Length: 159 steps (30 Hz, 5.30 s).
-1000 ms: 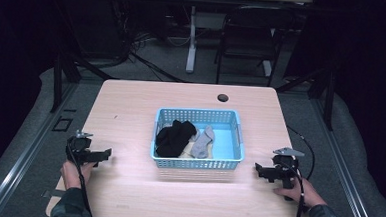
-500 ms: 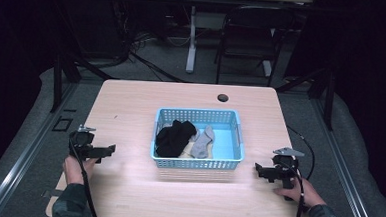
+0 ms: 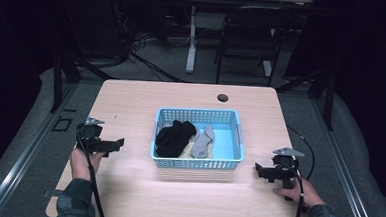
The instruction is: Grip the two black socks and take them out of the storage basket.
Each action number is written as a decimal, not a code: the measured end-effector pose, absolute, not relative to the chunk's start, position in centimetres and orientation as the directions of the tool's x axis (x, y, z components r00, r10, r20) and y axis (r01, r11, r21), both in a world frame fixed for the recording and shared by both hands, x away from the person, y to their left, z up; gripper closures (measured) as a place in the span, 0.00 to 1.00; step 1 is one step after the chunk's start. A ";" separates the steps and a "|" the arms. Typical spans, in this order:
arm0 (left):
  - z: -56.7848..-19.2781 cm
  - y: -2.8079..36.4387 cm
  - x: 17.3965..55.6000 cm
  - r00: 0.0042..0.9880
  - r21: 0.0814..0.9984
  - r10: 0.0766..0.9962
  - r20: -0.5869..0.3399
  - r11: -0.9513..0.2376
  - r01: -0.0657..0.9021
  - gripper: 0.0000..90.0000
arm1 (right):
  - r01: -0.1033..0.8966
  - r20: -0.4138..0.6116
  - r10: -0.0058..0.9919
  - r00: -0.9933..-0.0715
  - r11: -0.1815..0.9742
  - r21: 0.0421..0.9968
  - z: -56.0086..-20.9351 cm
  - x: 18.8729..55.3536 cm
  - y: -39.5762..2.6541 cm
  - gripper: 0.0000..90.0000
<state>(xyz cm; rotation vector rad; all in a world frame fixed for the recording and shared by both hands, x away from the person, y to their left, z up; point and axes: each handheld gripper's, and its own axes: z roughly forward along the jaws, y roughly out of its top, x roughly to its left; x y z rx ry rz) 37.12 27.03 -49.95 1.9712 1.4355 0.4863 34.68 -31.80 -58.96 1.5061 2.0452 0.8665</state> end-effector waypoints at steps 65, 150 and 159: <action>-47.8 10.8 43.2 0.602 0.599 0.798 -0.002 -0.481 0.640 0.32 | 0.670 0.005 0.954 -0.301 0.208 0.712 -58.9 34.7 -31.8 0.00; -37.7 11.2 43.9 0.684 0.626 0.729 0.018 -0.542 0.560 0.94 | 0.671 0.006 0.954 -0.300 0.207 0.712 -58.9 34.7 -31.8 0.00; -36.3 13.2 43.8 0.651 0.646 0.759 0.028 -0.510 0.567 0.94 | 0.670 0.006 0.954 -0.301 0.207 0.713 -58.9 34.7 -31.8 0.00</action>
